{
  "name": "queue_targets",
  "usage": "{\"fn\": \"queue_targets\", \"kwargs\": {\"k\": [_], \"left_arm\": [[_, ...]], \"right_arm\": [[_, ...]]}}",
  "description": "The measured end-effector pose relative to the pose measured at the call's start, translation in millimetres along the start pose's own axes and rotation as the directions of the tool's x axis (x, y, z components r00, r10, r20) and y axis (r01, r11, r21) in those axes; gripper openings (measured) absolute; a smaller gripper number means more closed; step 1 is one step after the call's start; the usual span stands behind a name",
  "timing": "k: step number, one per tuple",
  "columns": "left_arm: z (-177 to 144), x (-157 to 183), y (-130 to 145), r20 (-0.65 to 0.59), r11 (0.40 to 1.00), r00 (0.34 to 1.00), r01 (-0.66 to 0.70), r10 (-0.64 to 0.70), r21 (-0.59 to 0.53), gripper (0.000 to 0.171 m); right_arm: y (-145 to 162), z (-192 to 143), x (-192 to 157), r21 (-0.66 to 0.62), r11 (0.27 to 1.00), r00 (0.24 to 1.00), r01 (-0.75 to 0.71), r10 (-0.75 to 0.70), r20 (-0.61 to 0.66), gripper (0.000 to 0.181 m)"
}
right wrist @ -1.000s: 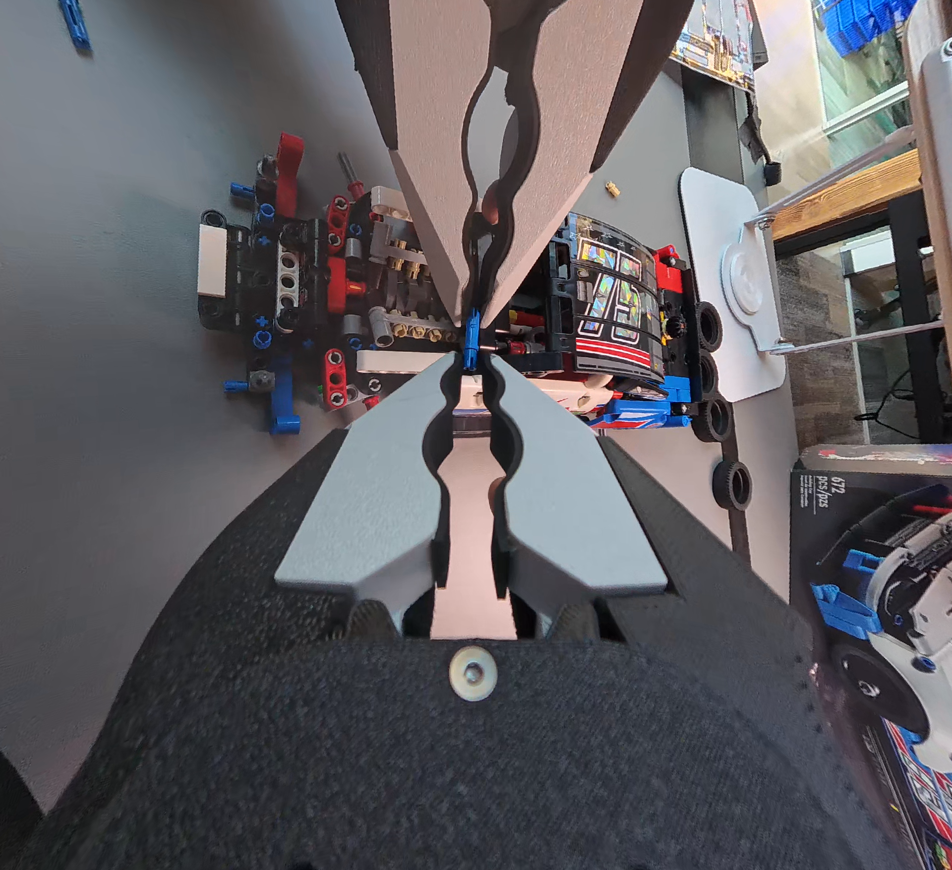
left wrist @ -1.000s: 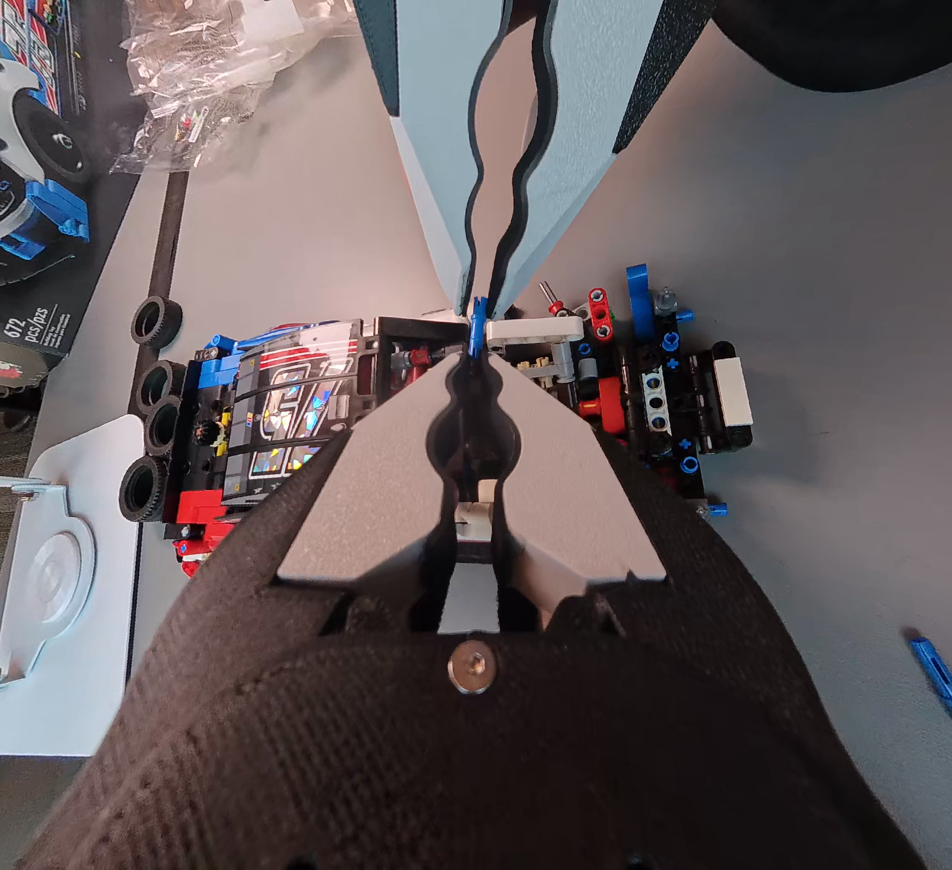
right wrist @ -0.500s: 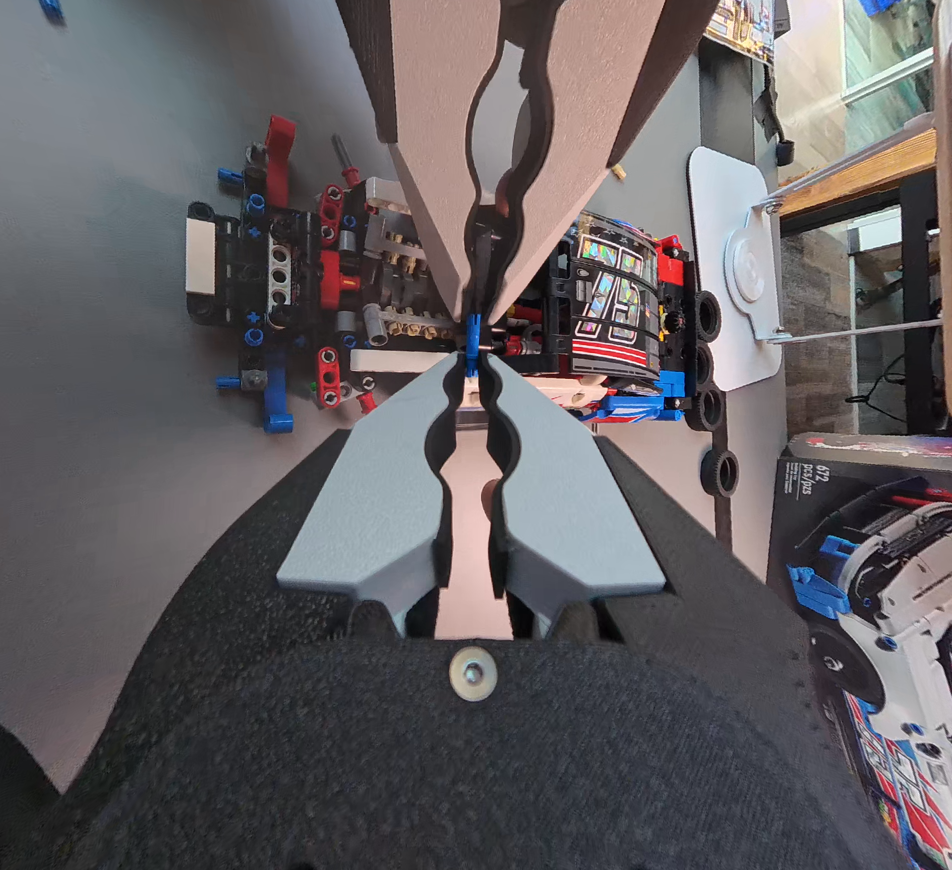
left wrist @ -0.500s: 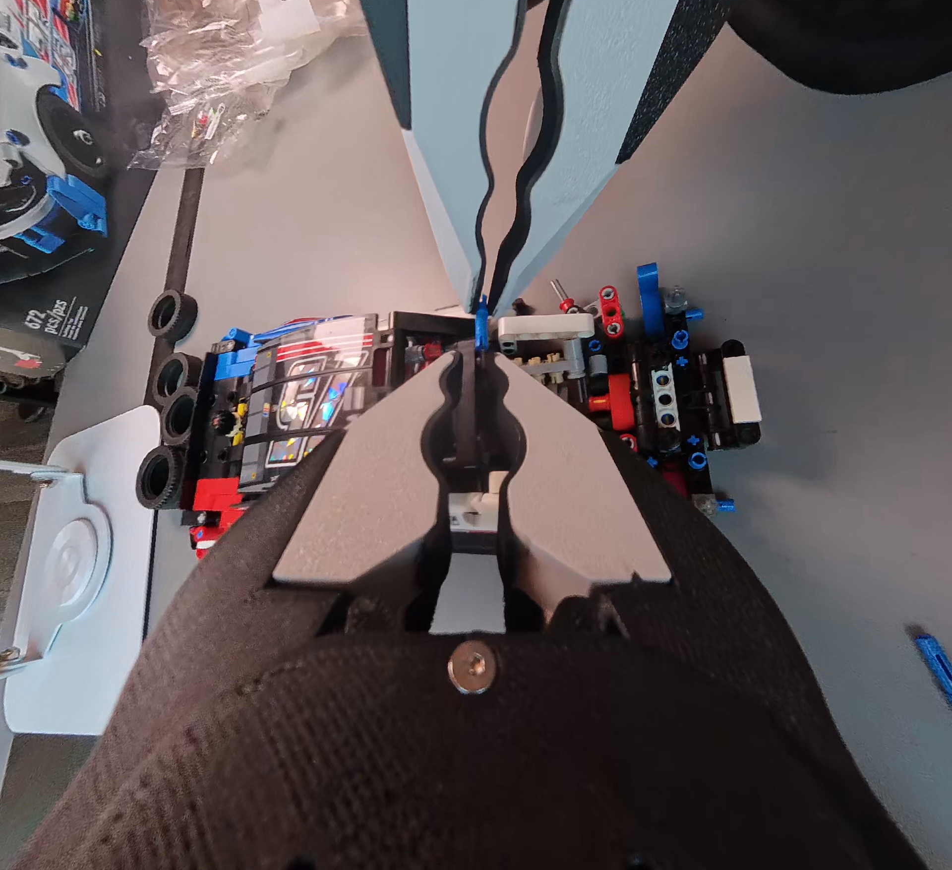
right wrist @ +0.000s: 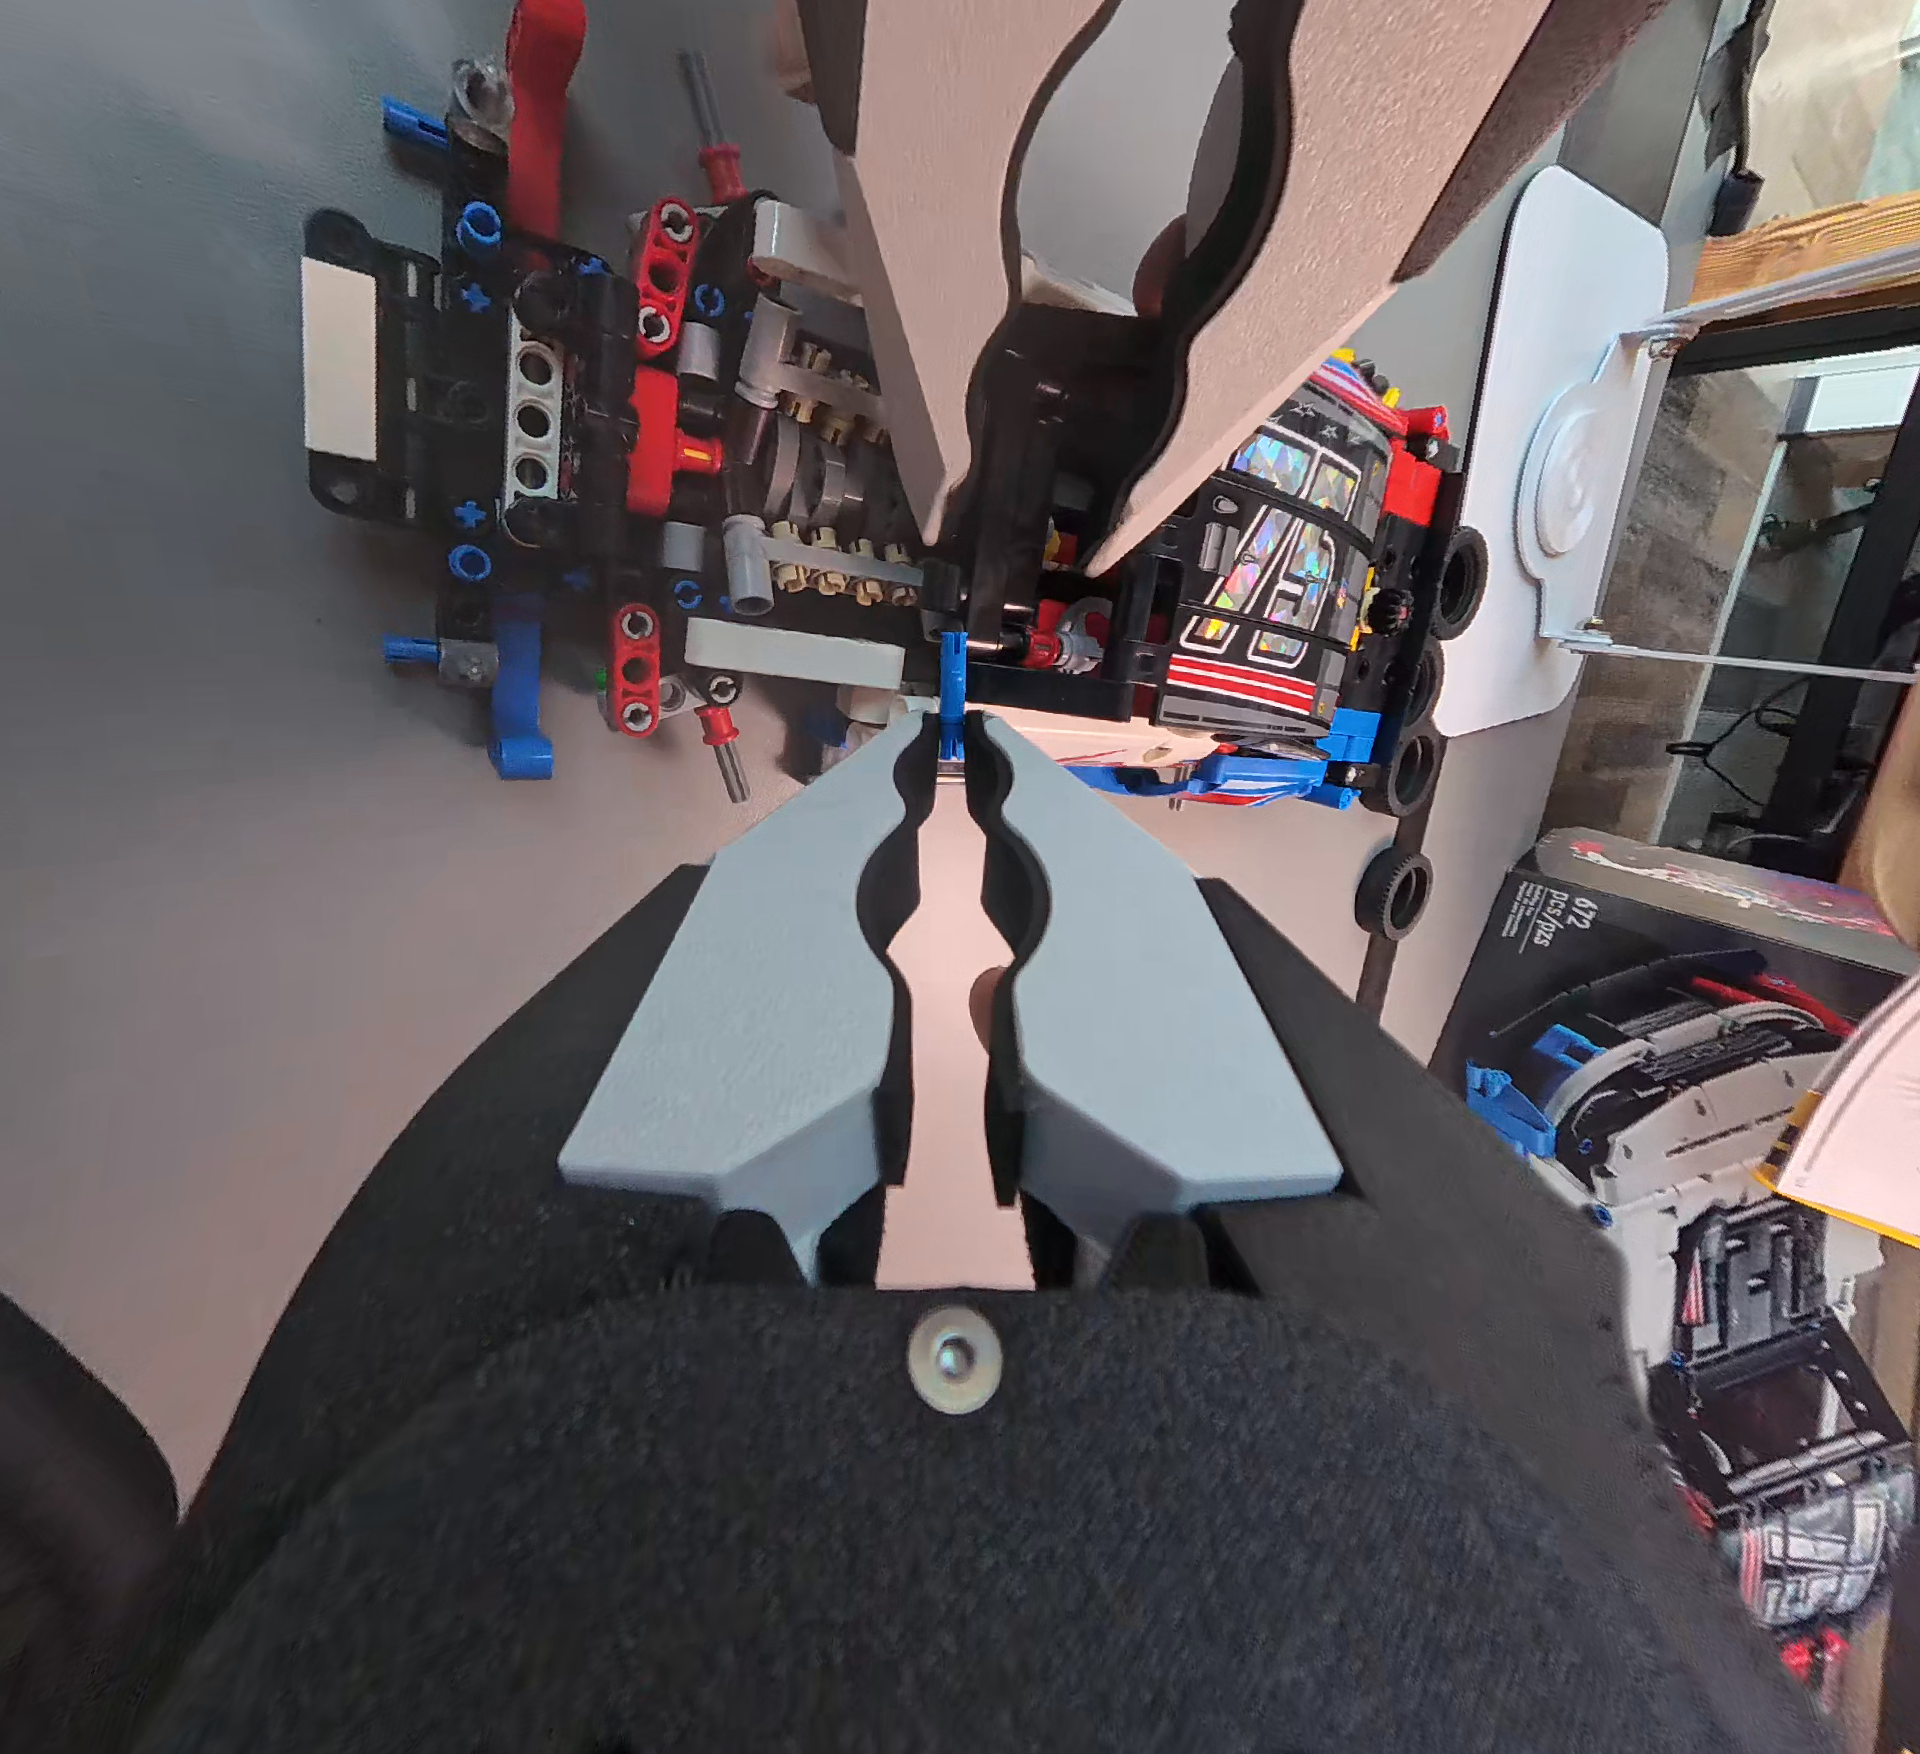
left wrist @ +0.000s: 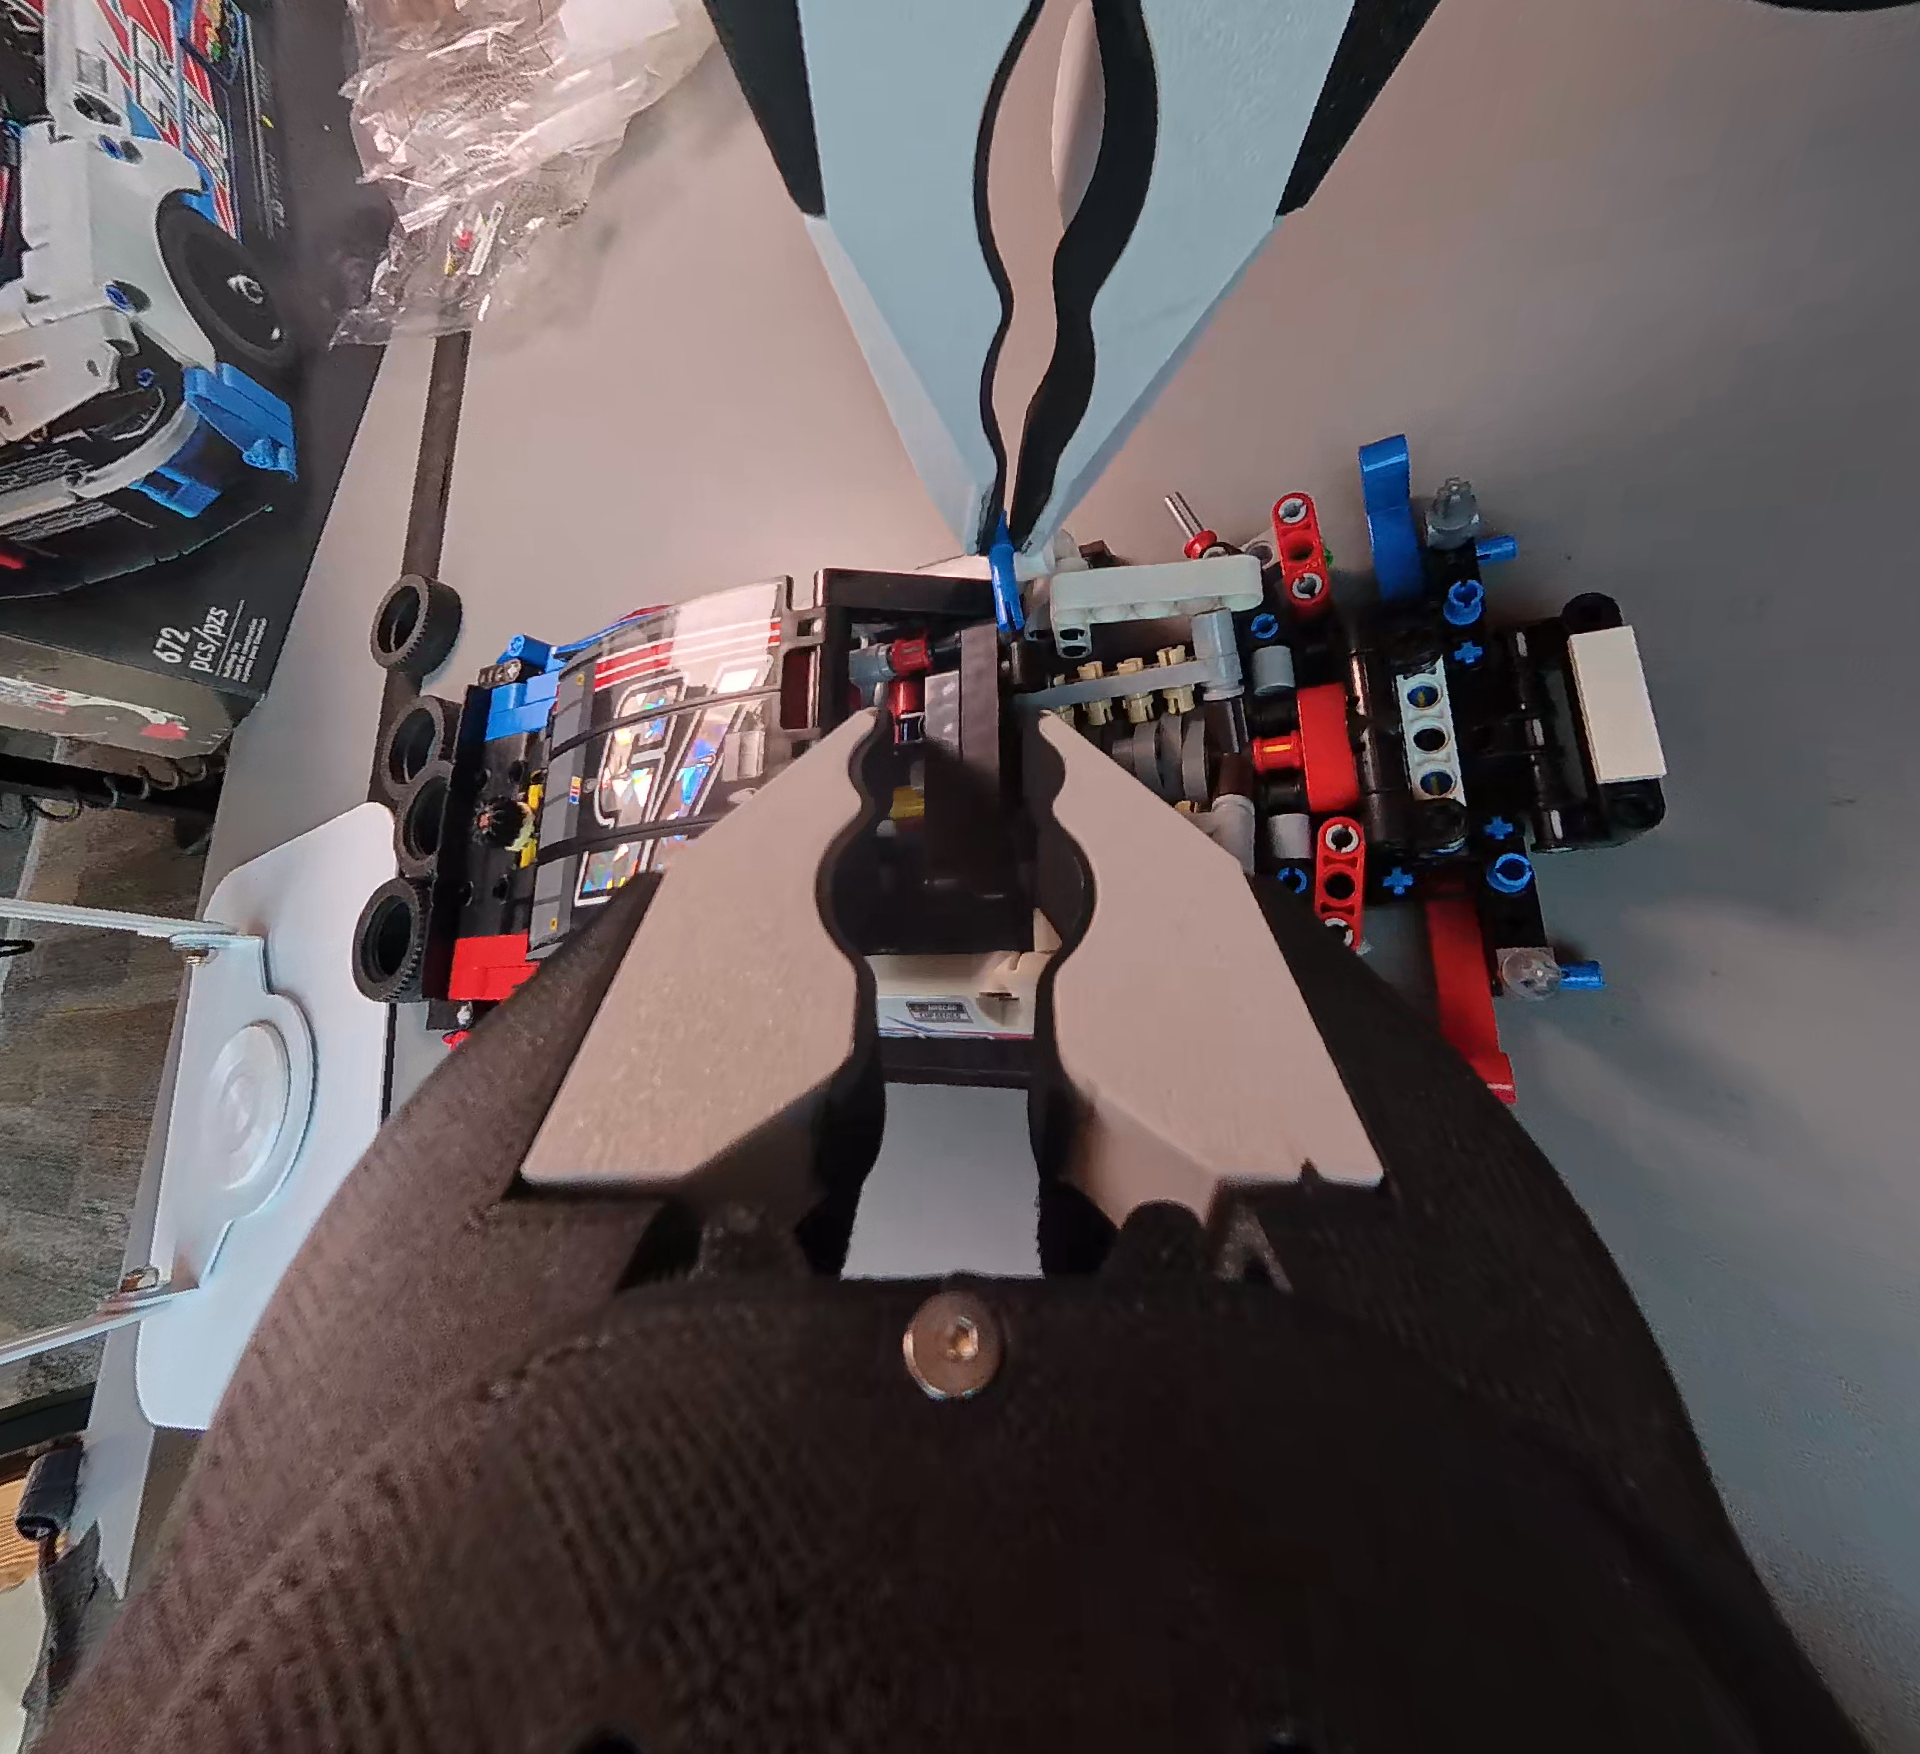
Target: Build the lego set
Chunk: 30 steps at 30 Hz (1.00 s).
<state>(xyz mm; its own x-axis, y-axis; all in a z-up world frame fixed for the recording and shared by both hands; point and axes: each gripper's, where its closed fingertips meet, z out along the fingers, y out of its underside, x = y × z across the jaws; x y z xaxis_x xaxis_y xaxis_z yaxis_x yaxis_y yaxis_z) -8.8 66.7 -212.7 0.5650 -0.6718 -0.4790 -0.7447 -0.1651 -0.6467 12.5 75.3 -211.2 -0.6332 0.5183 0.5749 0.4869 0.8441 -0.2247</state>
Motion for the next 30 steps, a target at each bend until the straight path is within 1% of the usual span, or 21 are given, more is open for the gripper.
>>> {"fn": "queue_targets", "kwargs": {"k": [7, 14, 20, 23, 30], "left_arm": [[2.0, 0.6, 0.9, 0.034, 0.999, 0.999, 0.003, -0.004, 0.043, 0.023], [0.5, -2.0, -1.1, 0.080, 0.994, 0.997, 0.011, -0.020, 0.112, 0.022], [-2.1, -2.7, -2.1, 0.087, 0.990, 0.996, 0.020, -0.033, 0.141, 0.024], [-4.0, -4.1, -6.7, 0.099, 0.986, 0.994, 0.019, -0.035, 0.163, 0.022], [-0.5, -1.5, -4.0, 0.093, 0.990, 0.995, 0.015, -0.028, 0.138, 0.021]], "right_arm": [[-1.6, 0.1, -0.3, -0.074, 0.995, 0.998, 0.068, -0.069, -0.010, 0.002], [-3.0, 0.6, -0.3, -0.102, 0.993, 0.998, 0.055, -0.057, -0.021, 0.003], [-3.2, 0.2, -1.2, -0.117, 0.992, 0.998, 0.045, -0.049, -0.034, 0.002], [-2.9, 0.3, -1.2, -0.132, 0.990, 0.998, 0.045, -0.051, -0.036, 0.002], [-2.9, 0.2, -1.6, -0.146, 0.988, 0.998, 0.047, -0.053, -0.037, 0.002]]}}
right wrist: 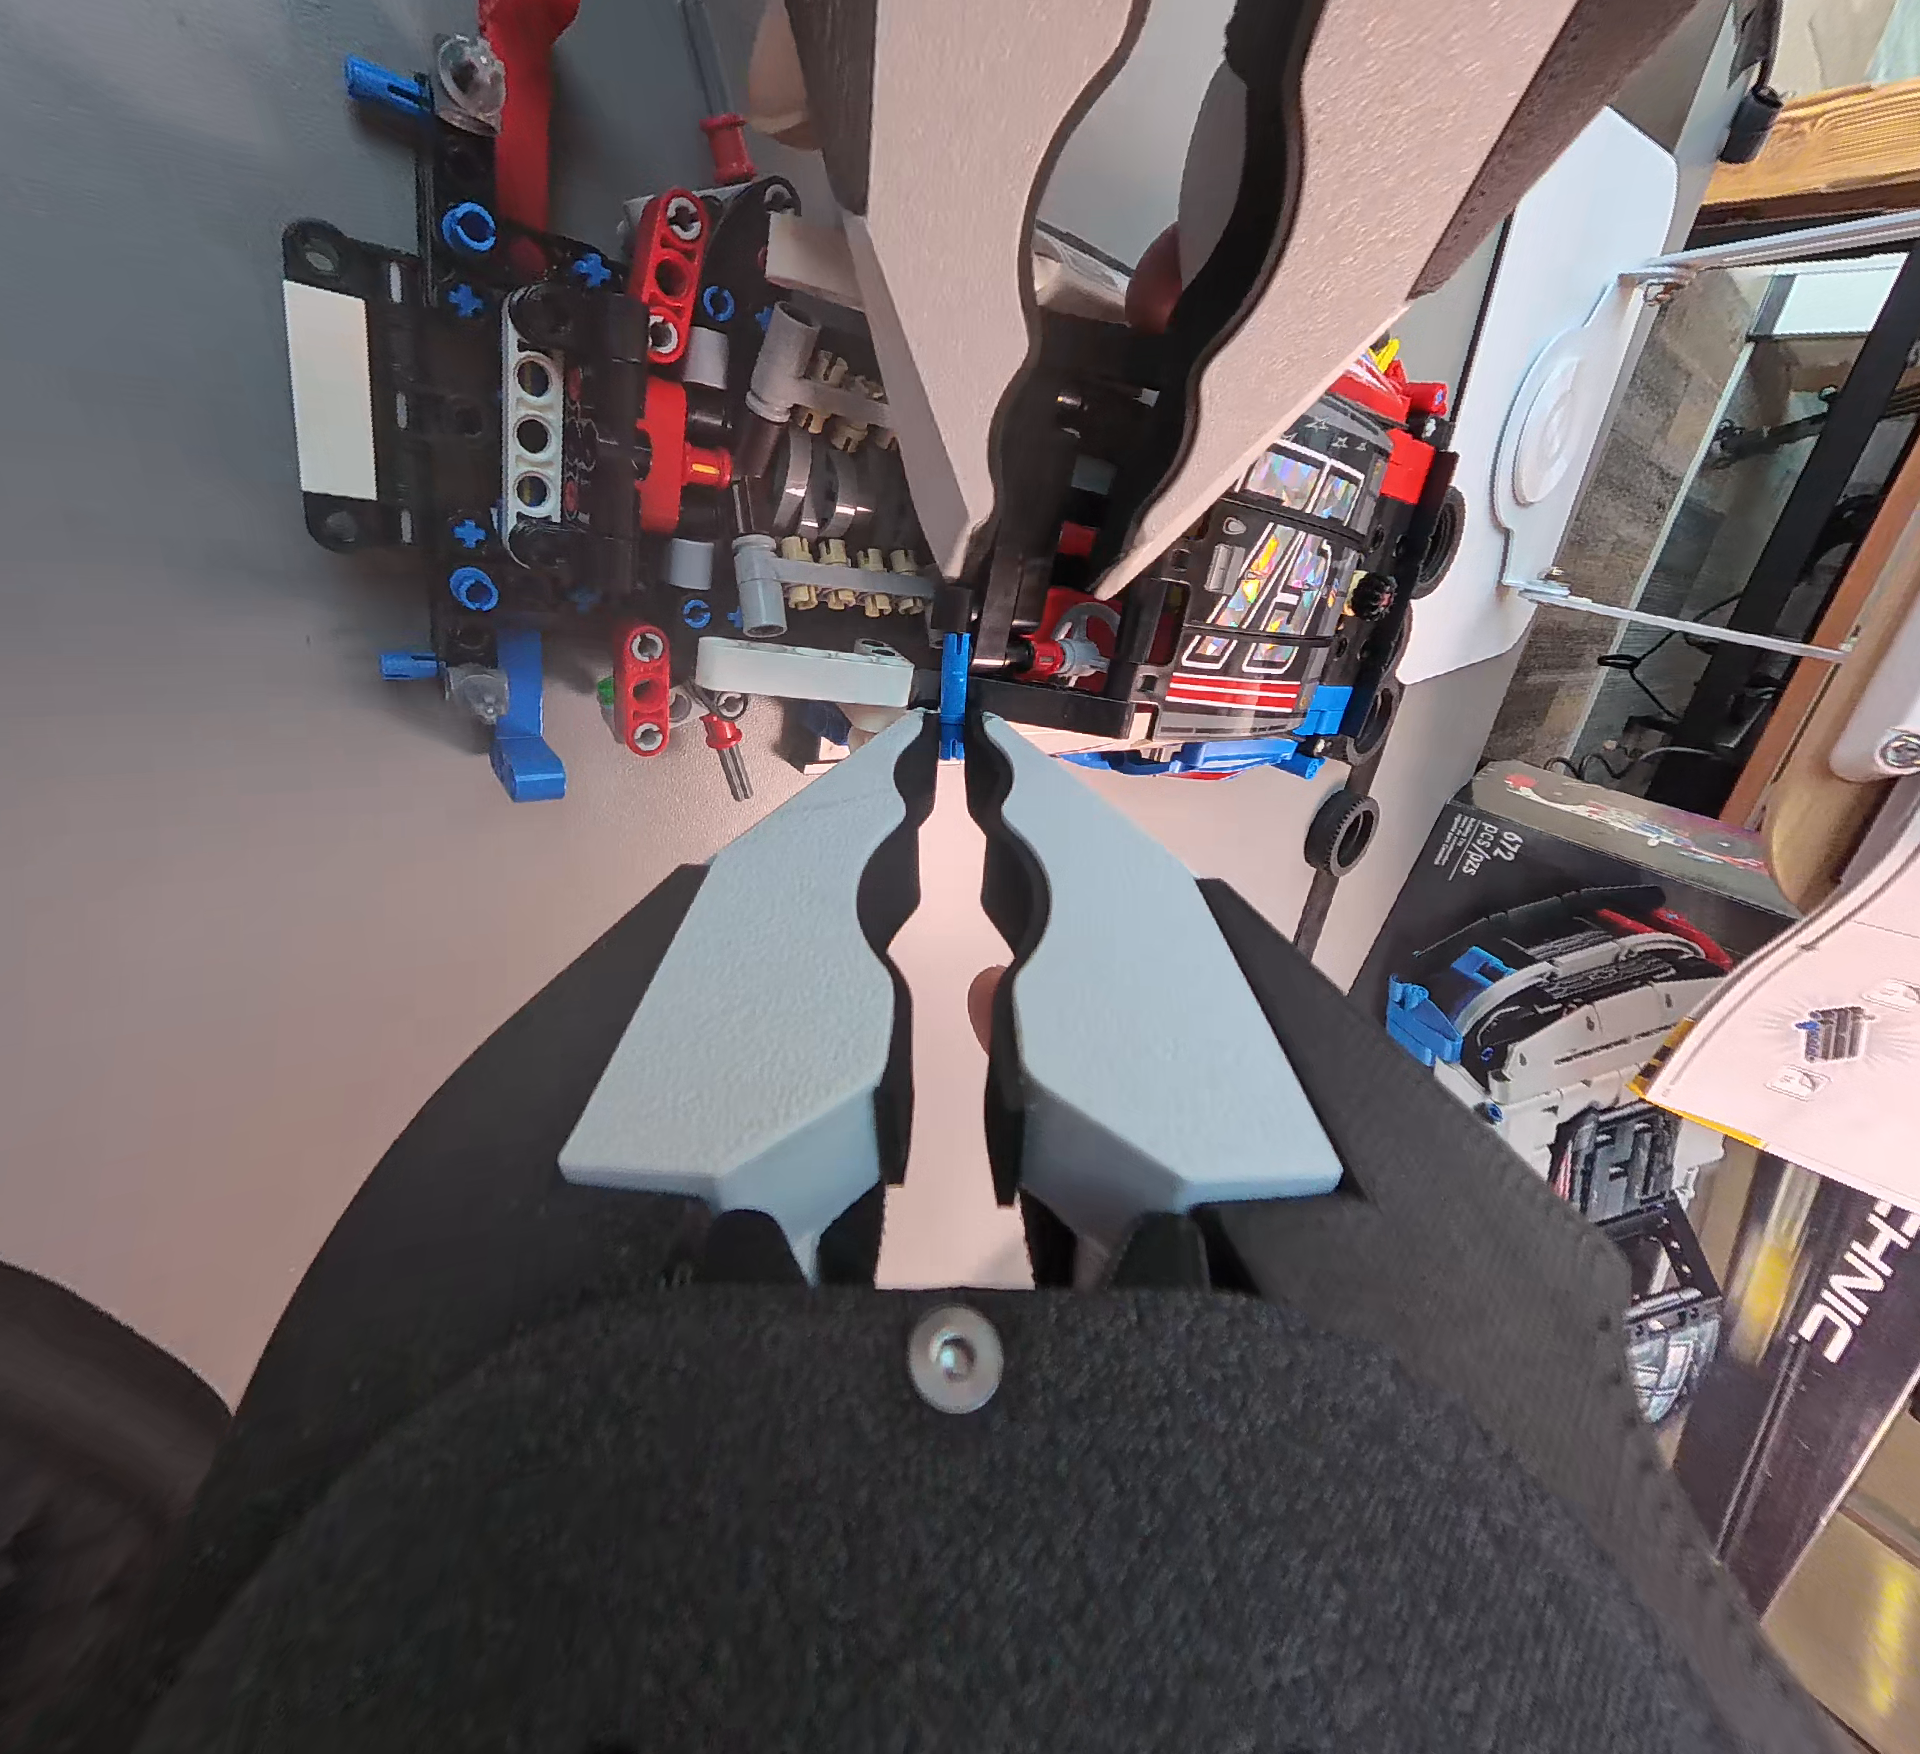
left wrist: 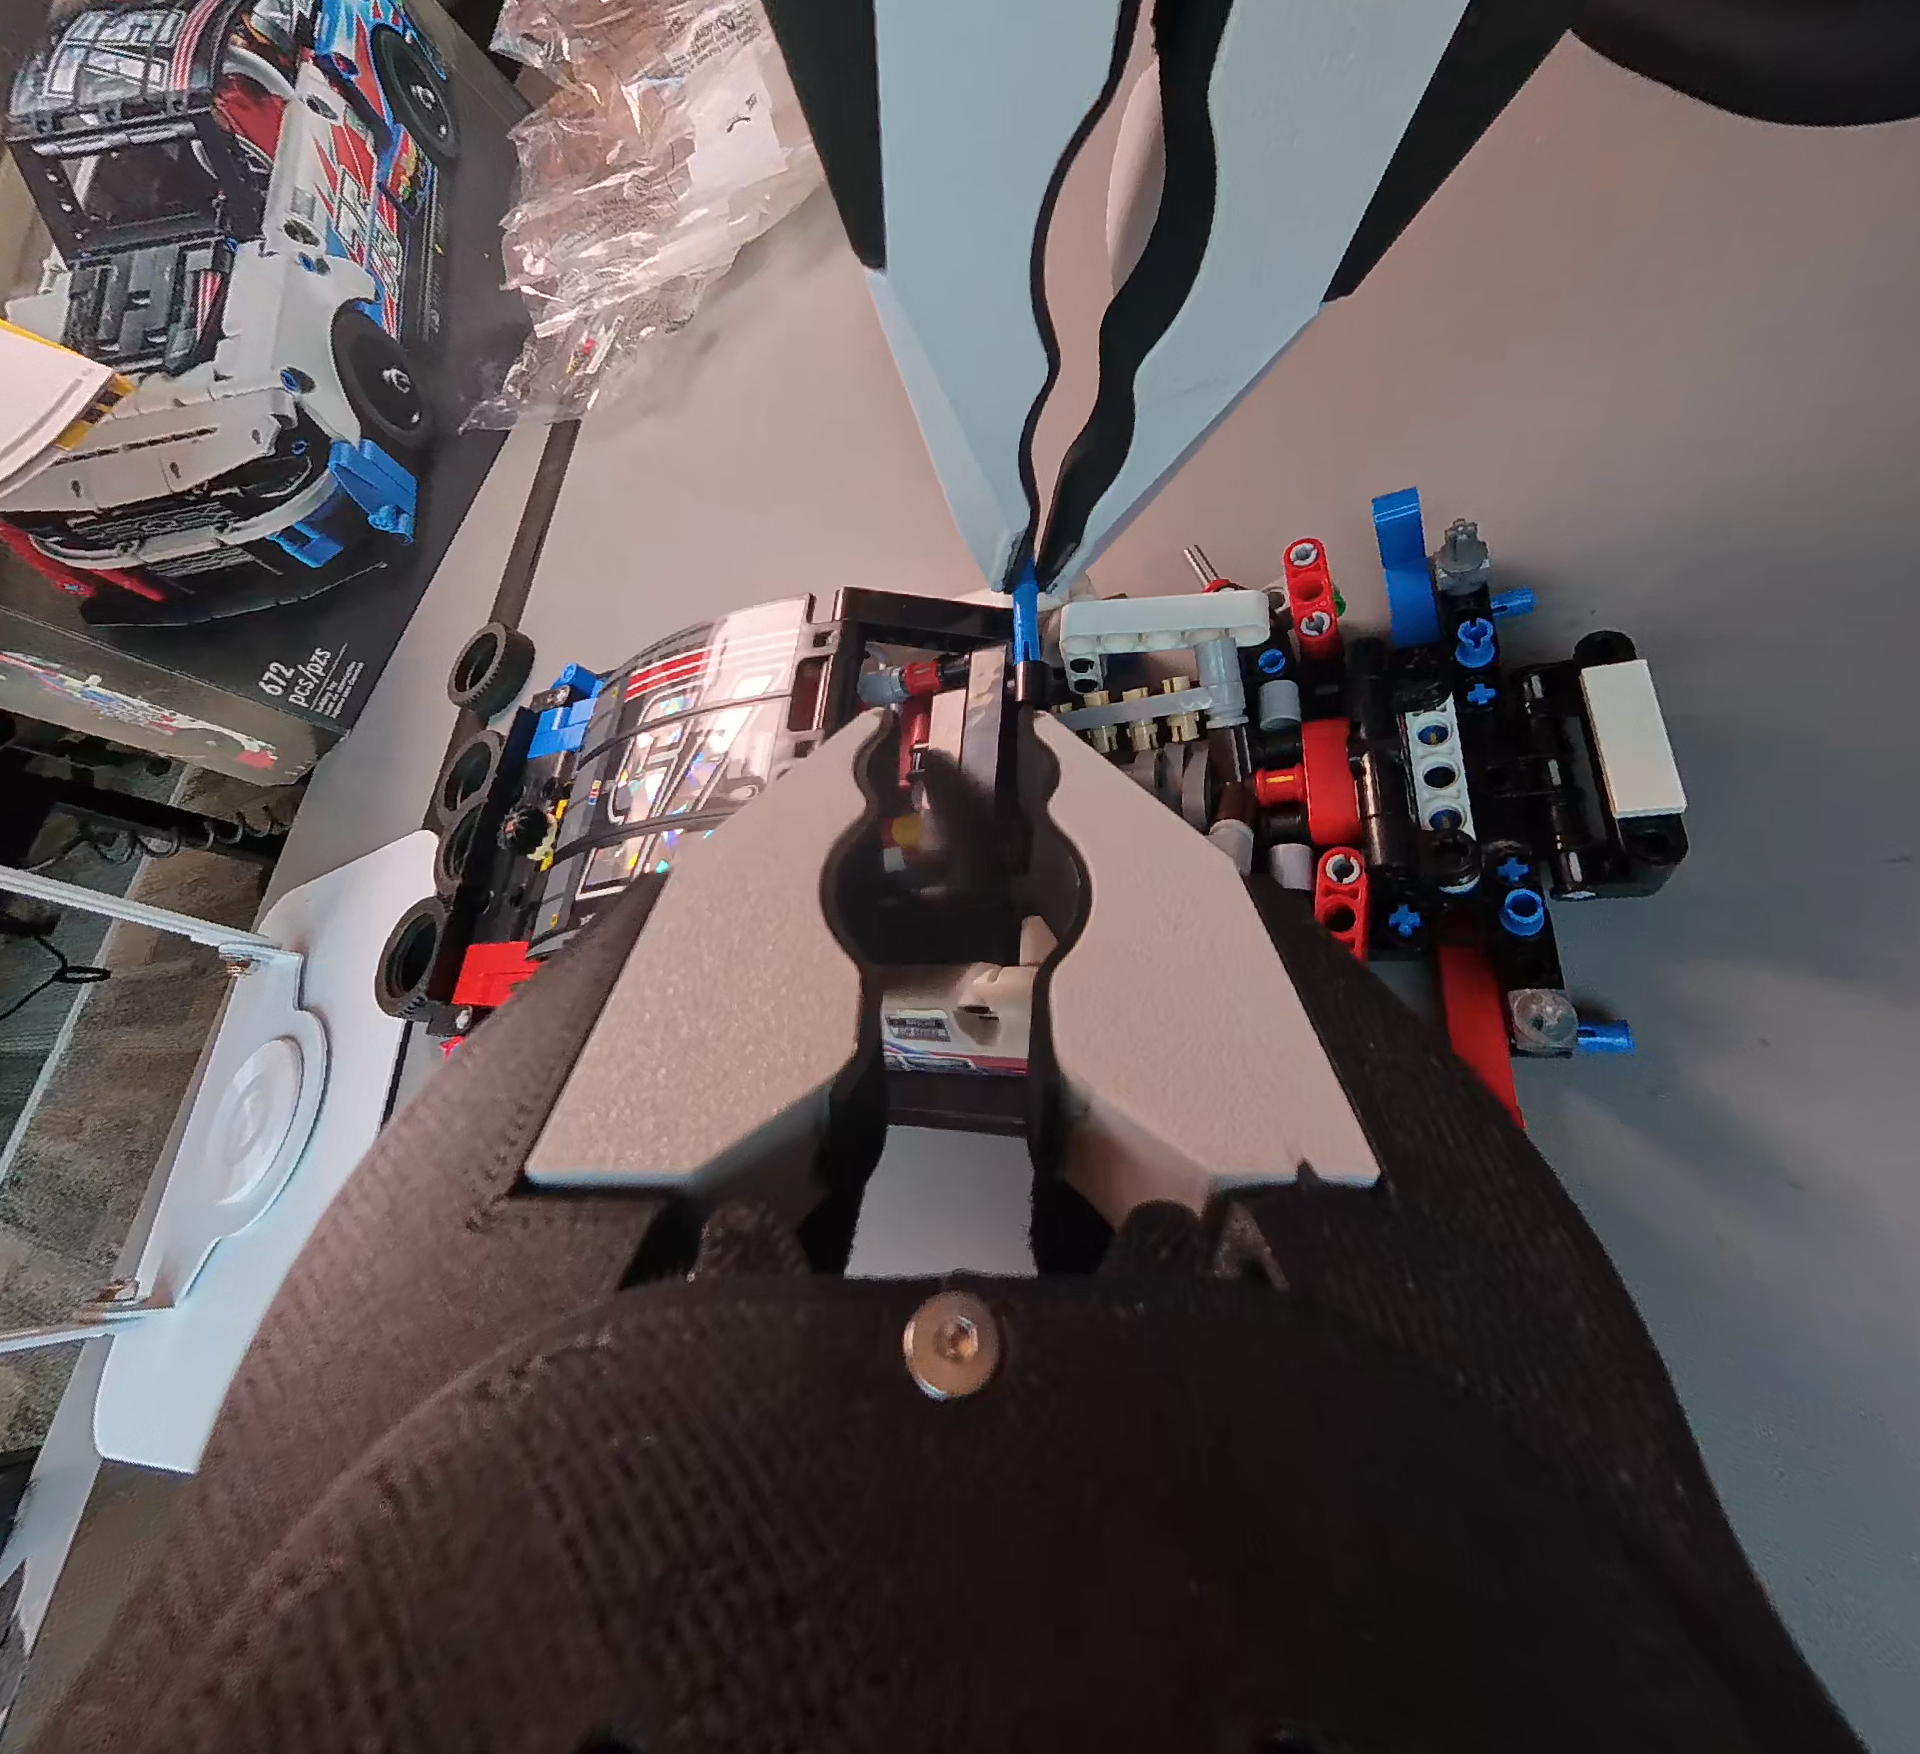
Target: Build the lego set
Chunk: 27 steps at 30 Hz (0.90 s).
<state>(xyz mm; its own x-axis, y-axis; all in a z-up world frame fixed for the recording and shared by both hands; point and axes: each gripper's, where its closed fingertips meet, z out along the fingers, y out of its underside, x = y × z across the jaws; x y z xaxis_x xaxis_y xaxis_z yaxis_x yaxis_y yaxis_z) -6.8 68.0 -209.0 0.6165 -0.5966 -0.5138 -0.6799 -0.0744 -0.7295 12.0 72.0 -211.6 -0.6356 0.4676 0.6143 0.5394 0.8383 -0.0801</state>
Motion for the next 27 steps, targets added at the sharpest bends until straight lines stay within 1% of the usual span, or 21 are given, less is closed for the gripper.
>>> {"fn": "queue_targets", "kwargs": {"k": [4, 10, 20, 24, 27], "left_arm": [[-0.3, 0.0, -0.3, -0.004, 1.000, 1.000, 0.008, -0.008, -0.003, 0.021], [-1.1, 1.3, -0.9, -0.025, 1.000, 0.999, 0.025, -0.025, -0.001, 0.020], [-0.2, 1.1, -0.5, -0.017, 1.000, 0.999, 0.027, -0.027, -0.003, 0.017], [0.1, 1.1, -0.4, -0.010, 1.000, 1.000, 0.020, -0.020, -0.005, 0.016], [0.2, 0.5, -0.2, -0.003, 1.000, 1.000, 0.017, -0.017, -0.007, 0.017]], "right_arm": [[-0.5, 0.3, -4.2, -0.004, 1.000, 1.000, 0.000, 0.000, 0.021, 0.002], [-0.1, 0.7, -3.0, -0.002, 1.000, 1.000, -0.019, 0.019, 0.010, 0.003], [-0.8, 1.0, 0.3, 0.008, 0.997, 0.997, -0.073, 0.073, -0.011, 0.002], [-1.5, 1.5, -1.0, 0.023, 0.995, 0.995, -0.099, 0.099, -0.025, 0.002], [-2.7, 1.5, -0.6, 0.065, 0.992, 0.992, -0.108, 0.112, -0.057, 0.002]]}}
